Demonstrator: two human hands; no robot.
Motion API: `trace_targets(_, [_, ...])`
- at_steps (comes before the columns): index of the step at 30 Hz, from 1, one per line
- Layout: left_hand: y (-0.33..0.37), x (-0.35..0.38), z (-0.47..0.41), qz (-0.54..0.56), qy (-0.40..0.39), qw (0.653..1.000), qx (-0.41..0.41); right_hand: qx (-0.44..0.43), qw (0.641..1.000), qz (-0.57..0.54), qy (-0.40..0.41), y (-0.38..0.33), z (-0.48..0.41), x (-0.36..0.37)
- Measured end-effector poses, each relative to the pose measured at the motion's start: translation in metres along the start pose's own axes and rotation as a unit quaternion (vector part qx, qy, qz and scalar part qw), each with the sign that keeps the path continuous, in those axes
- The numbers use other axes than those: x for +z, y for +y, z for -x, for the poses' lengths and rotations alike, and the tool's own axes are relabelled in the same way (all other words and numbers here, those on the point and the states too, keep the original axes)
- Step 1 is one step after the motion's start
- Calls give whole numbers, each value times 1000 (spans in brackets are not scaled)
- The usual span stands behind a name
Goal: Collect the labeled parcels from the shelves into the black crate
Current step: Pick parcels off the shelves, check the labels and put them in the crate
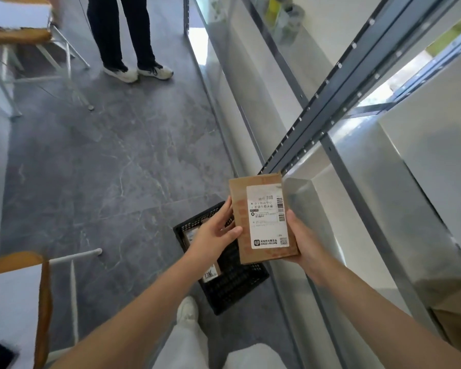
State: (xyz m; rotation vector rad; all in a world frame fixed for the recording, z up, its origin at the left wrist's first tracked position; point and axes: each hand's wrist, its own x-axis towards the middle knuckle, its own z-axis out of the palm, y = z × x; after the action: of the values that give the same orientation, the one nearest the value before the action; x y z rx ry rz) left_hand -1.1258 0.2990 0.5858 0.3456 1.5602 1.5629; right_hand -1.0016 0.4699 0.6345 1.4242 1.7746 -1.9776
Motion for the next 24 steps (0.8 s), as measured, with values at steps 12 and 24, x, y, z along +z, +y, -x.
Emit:
trace_targets(12, [-78, 25, -54, 28, 50, 995, -82, 75, 997, 10, -28, 68, -101, -29])
trace_targets(24, [-299, 41, -115, 45, 90, 974, -205, 127, 984, 114, -50, 248, -226, -41])
